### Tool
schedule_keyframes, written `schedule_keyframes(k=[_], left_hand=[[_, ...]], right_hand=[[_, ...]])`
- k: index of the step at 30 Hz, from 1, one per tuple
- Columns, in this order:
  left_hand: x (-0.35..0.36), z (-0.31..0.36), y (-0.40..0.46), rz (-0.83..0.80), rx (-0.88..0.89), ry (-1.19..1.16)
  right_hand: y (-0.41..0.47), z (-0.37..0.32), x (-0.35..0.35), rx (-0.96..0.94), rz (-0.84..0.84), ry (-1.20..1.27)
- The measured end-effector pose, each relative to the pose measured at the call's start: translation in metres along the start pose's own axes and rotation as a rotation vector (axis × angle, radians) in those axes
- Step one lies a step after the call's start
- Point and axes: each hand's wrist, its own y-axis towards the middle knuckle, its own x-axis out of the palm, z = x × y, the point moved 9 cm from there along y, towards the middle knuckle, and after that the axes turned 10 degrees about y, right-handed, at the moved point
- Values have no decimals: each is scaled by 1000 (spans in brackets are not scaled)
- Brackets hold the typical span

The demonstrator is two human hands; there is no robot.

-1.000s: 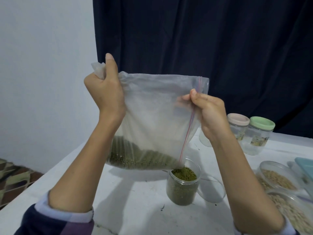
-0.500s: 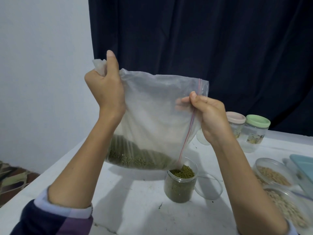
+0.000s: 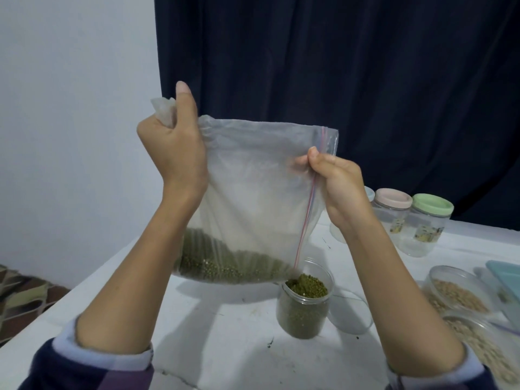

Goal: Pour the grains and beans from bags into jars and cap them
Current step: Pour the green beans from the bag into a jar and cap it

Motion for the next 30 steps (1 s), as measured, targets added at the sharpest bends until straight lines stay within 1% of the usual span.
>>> schedule_keyframes(k=[8,21,28,30], left_hand=[[5,2,-5,-21,25,4],[15,-7,-8,-43,-31,7],[18,-6,-8,-29,-45,-36],[18,-6,-7,-19,-49,-35]], right_hand=[[6,-1,0,-15,27,-16],[-1,-9,-22,-71,77,-86],[-11,-18,-26,-123,97,-114],[-13,-20,-24,-125,74,-122]])
